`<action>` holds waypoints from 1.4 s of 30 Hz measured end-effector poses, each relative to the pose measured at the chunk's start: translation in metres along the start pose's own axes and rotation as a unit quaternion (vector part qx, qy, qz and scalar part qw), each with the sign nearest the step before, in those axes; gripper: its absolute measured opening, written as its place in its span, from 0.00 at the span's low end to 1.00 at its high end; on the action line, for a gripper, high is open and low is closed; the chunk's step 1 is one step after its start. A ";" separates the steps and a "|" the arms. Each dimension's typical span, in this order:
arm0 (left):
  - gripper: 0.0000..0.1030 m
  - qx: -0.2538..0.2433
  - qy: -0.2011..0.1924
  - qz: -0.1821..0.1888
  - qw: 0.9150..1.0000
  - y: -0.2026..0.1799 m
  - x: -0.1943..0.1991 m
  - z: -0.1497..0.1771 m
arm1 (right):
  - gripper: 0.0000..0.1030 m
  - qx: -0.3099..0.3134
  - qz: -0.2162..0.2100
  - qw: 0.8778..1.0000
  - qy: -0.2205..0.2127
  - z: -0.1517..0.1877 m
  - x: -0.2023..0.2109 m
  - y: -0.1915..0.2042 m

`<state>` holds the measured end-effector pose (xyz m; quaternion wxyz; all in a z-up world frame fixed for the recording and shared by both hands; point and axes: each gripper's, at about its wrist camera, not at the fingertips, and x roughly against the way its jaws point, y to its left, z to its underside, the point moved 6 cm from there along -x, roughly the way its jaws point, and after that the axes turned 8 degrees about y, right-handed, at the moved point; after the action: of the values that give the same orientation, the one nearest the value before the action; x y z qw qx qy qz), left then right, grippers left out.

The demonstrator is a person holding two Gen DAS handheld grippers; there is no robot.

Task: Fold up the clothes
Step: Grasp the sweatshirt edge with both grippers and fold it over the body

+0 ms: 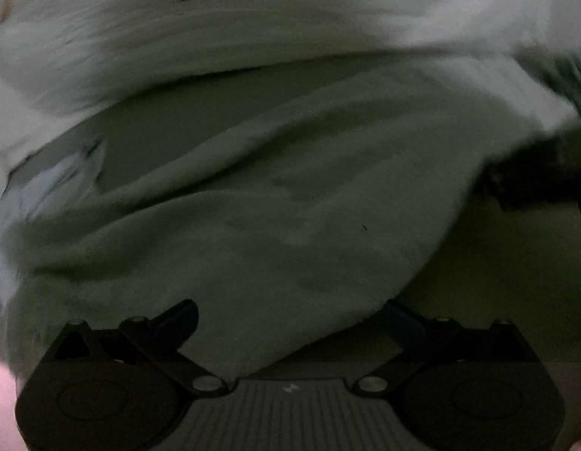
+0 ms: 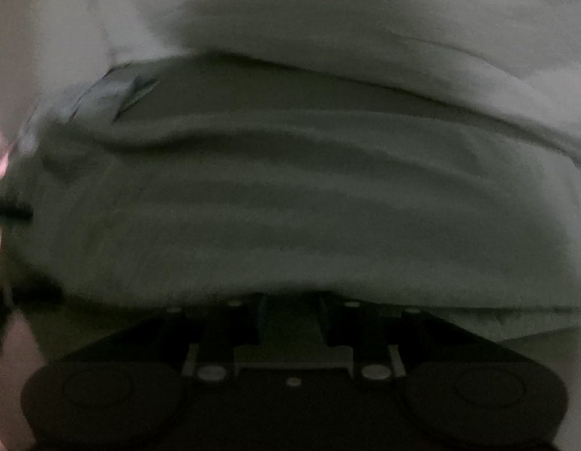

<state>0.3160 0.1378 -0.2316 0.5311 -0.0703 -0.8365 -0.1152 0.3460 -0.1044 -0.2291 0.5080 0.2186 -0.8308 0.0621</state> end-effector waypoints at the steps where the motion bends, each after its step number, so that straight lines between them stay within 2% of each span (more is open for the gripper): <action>1: 1.00 -0.016 -0.002 0.002 1.000 -0.004 0.000 -0.001 | 0.27 -0.023 0.000 1.000 -0.002 -0.004 -0.001 -0.003; 4: 1.00 -0.060 -0.022 0.014 0.998 -0.017 -0.001 -0.006 | 0.29 -0.082 0.002 0.997 -0.005 -0.014 -0.003 -0.014; 6: 1.00 -0.083 -0.033 0.001 0.996 -0.021 -0.005 -0.011 | 0.31 -0.101 0.007 0.995 -0.002 -0.018 -0.007 -0.016; 9: 1.00 -0.071 -0.044 -0.027 0.996 -0.010 -0.014 -0.020 | 0.31 -0.108 0.008 0.994 0.007 -0.025 -0.019 -0.014; 12: 1.00 -0.017 -0.039 -0.029 0.999 0.016 -0.023 -0.028 | 0.32 -0.133 -0.002 0.991 0.009 -0.032 -0.024 -0.020; 14: 1.00 0.039 -0.034 -0.020 0.998 0.037 -0.028 -0.029 | 0.37 -0.146 -0.009 0.989 0.010 -0.037 -0.027 -0.020; 19: 1.00 0.167 -0.015 0.015 0.986 0.085 -0.045 -0.033 | 0.41 -0.138 -0.014 0.990 0.015 -0.045 -0.035 -0.010; 20: 1.00 0.183 -0.010 0.019 0.983 0.093 -0.050 -0.033 | 0.42 -0.139 -0.018 0.990 0.017 -0.045 -0.036 -0.008; 24: 1.00 0.187 0.006 0.012 0.982 0.107 -0.066 -0.028 | 0.43 -0.141 -0.056 0.988 0.027 -0.039 -0.035 0.008; 27: 1.00 0.178 -0.003 0.013 0.984 0.110 -0.066 -0.025 | 0.44 -0.136 -0.099 0.985 0.040 -0.028 -0.029 0.029; 31: 1.00 0.157 -0.007 0.004 0.988 0.108 -0.068 -0.024 | 0.44 -0.093 -0.172 0.979 0.059 -0.013 -0.024 0.069; 34: 1.00 0.161 -0.008 0.010 0.987 0.110 -0.064 -0.021 | 0.44 -0.050 -0.188 0.979 0.065 -0.013 -0.027 0.093; 38: 1.00 0.169 -0.006 0.002 0.986 0.124 -0.054 -0.008 | 0.44 -0.012 -0.201 0.978 0.047 -0.026 -0.029 0.117; 42: 1.00 0.207 -0.008 -0.016 0.978 0.149 -0.040 0.017 | 0.45 0.025 -0.254 0.965 0.065 -0.020 -0.024 0.137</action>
<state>0.3538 0.2861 -0.2571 0.5252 0.0539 -0.8476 0.0525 0.3134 0.0322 -0.2241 0.5546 0.4306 -0.7112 -0.0339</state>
